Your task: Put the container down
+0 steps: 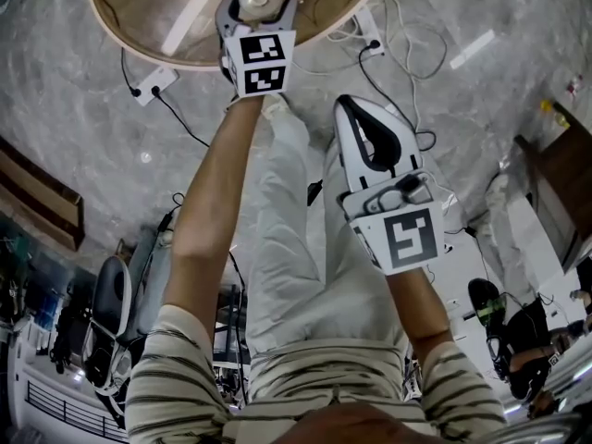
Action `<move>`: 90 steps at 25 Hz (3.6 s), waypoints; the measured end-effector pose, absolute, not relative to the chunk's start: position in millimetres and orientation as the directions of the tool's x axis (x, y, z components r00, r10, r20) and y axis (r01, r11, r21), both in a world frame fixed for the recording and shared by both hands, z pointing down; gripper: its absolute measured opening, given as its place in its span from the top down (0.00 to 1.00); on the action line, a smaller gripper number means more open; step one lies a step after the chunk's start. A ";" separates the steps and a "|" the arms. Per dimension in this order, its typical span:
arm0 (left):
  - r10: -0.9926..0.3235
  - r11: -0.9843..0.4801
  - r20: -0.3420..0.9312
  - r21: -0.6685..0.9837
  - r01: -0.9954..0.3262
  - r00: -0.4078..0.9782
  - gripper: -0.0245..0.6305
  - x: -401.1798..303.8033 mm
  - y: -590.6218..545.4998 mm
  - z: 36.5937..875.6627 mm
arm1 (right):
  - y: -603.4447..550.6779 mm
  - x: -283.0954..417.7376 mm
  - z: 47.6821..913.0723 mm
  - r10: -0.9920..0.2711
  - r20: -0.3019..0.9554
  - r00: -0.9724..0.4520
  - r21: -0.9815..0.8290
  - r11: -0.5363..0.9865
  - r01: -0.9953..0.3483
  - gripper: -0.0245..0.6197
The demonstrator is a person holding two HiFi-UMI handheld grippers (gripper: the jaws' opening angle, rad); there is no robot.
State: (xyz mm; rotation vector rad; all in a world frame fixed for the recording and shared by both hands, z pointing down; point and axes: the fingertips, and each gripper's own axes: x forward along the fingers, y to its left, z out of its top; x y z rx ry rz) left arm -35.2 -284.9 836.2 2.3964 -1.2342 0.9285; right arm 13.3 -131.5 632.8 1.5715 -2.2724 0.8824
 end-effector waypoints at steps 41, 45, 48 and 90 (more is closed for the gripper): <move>-0.845 -0.380 0.377 0.073 -0.922 0.378 0.96 -61.1 -115.3 424.0 | -41.1 25.5 363.4 -0.824 0.288 -0.489 -0.209 0.444 -0.871 0.95; -0.869 -0.360 0.335 0.077 -0.930 0.364 0.96 -60.9 -92.0 378.6 | -28.2 24.1 328.6 -0.823 0.253 -0.509 -0.199 0.470 -0.860 0.95; -0.887 -0.346 0.299 0.075 -0.935 0.352 0.96 -63.5 -79.8 344.7 | -21.6 22.1 301.9 -0.823 0.224 -0.521 -0.195 0.486 -0.852 0.95; -0.856 -0.510 0.076 0.040 -0.859 0.512 0.96 -92.1 -14.1 178.4 | -12.9 -10.5 173.1 -0.859 0.033 -0.510 -0.102 0.505 -0.857 0.95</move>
